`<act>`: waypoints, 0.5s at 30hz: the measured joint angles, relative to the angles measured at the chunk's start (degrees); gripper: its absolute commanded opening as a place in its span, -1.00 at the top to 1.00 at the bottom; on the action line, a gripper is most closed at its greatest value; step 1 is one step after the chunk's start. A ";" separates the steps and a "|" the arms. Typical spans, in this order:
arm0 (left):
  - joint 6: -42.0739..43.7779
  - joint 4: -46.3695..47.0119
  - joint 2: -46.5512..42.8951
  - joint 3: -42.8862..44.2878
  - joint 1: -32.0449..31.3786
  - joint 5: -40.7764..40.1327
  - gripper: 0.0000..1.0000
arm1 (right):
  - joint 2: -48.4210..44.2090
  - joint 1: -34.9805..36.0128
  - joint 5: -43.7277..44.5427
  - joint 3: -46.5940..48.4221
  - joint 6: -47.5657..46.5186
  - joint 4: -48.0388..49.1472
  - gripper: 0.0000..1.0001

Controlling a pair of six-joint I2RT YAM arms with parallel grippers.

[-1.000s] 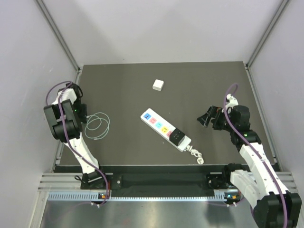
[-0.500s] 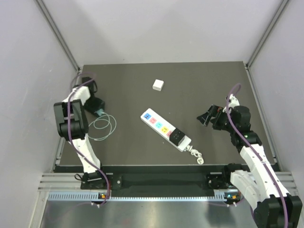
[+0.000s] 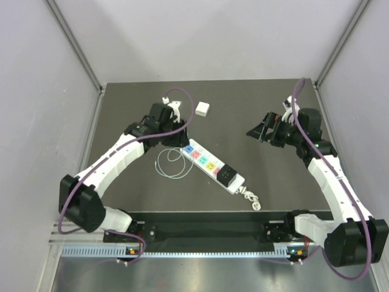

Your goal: Insert the plug

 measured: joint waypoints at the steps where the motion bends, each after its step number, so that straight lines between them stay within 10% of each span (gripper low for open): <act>1: 0.81 0.24 -1.31 -0.22 -1.55 0.20 1.00 | 0.79 0.02 -1.42 1.22 0.09 -0.13 -0.95; 15: 6.56 1.55 -3.96 -2.73 -19.32 5.51 1.00 | 10.08 17.18 -13.20 0.83 11.13 8.46 -0.43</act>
